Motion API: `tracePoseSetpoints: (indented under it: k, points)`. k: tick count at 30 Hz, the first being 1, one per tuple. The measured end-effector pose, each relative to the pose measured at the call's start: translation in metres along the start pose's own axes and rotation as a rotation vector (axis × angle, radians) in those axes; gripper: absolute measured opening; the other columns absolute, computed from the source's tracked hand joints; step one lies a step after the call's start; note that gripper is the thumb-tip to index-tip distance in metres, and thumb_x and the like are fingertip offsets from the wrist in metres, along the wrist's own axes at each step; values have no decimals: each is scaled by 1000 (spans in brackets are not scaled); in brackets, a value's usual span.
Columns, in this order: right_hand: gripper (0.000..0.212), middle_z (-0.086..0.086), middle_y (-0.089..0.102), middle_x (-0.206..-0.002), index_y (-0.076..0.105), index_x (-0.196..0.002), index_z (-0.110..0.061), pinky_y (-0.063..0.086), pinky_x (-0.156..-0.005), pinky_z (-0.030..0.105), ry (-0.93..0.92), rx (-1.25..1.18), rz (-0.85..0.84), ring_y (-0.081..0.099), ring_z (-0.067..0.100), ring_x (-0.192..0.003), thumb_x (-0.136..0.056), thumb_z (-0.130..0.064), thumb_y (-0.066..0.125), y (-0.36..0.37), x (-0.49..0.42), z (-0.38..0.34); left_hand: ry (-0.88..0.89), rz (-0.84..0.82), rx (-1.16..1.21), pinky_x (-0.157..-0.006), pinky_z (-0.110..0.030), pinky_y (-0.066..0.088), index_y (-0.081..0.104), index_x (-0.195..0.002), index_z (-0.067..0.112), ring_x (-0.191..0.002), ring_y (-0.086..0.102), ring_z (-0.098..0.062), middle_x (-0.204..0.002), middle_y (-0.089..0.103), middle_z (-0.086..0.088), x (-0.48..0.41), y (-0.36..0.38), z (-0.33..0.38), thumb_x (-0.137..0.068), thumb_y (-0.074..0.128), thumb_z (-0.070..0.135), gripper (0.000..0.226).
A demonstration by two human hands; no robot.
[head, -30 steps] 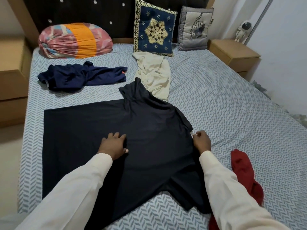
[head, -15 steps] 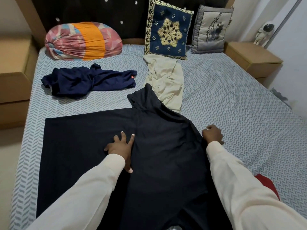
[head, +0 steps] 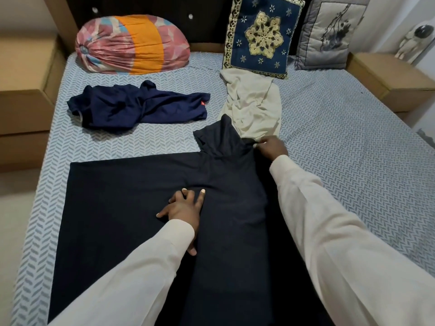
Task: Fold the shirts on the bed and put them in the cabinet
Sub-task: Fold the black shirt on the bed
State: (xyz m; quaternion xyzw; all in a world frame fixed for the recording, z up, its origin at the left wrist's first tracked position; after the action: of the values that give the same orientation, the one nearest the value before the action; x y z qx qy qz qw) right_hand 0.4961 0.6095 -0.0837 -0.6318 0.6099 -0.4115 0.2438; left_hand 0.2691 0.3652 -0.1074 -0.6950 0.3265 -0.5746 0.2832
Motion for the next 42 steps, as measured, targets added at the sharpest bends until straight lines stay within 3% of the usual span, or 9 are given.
tracePoseSetpoints:
  k: [5, 12, 17, 21, 25, 28, 32, 37, 42]
  points:
    - [11, 3, 76, -74, 68, -71, -20, 59, -83, 37, 123, -199, 37, 74, 21, -74, -81, -23, 63, 3, -35, 27, -8, 14, 2, -74, -66, 53, -35, -146, 32, -124, 26, -39, -151, 3, -6, -5, 2, 0, -31, 98, 52, 177]
    - [36, 6, 68, -110, 56, -126, -25, 43, -87, 31, -6, -130, 196, 61, 26, -102, -91, -19, 50, -4, 23, 21, 6, 49, -2, -71, -65, 54, -36, -146, 32, -122, 26, -39, -149, 5, -5, -5, 3, 0, -29, 98, 53, 179]
    - [28, 3, 71, -109, 62, -117, -21, 48, -89, 32, -155, -146, 214, 64, 22, -100, -91, -17, 53, -9, 97, 49, 42, 102, 28, -81, -64, 52, -26, -150, 35, -133, 22, -38, -158, -5, -9, 7, 8, -8, -35, 94, 59, 168]
    - [33, 15, 67, -112, 69, -110, -11, 43, -102, 36, 10, -189, 407, 59, 31, -109, -81, -2, 54, -26, 148, 115, 47, 170, 100, -94, -62, 47, -9, -156, 32, -141, 16, -36, -162, -5, -9, 23, 20, -16, -49, 90, 59, 148]
    - [25, 10, 67, -104, 69, -89, -20, 45, -98, 41, 375, -277, 315, 60, 37, -109, -75, -35, 54, -32, 206, 209, 48, 301, 61, -106, -57, 37, 5, -157, 24, -144, 16, -38, -159, 14, -11, 47, 36, -15, -68, 77, 62, 121]
    - [48, 6, 64, -96, 67, -79, -23, 46, -97, 42, 413, -144, 205, 59, 33, -101, -69, -69, 57, -17, 237, 241, 65, 467, 41, -102, -48, 42, 23, -154, 18, -133, 36, -35, -148, 35, -12, 73, 51, -8, -82, 69, 54, 93]
    - [15, 10, 62, -108, 70, -92, -28, 41, -98, 41, 244, -54, 248, 53, 36, -115, -83, -40, 70, -14, 263, 235, 211, 608, 182, -80, -38, 52, 51, -136, 17, -104, 54, -27, -123, 53, -6, 115, 82, 5, -86, 66, 40, 57]
    - [46, 5, 67, -100, 60, -88, -21, 49, -93, 40, 342, -218, 162, 62, 31, -103, -69, -60, 72, -23, 297, 234, 450, 459, 341, -70, -30, 48, 44, -102, 35, -90, 57, -12, -98, 49, 14, 171, 129, -11, -87, 52, 57, 28]
    - [86, 8, 60, -110, 67, -95, -20, 51, -91, 38, 477, -91, 33, 60, 32, -108, -40, -86, 72, -6, 336, 269, 433, 191, 260, -69, -25, 43, 45, -92, 35, -82, 53, -3, -92, 51, 17, 208, 167, -44, -65, 60, 77, 52]
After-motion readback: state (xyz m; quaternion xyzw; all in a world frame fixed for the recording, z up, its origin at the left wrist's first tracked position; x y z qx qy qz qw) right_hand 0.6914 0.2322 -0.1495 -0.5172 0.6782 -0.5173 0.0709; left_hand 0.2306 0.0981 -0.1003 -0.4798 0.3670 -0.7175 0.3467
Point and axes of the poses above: each hand's wrist, its own x-axis away from the middle knuckle, its own y-axis out of the palm, z = x × y, the point moved 3 cm from there along -x, towards the middle knuckle
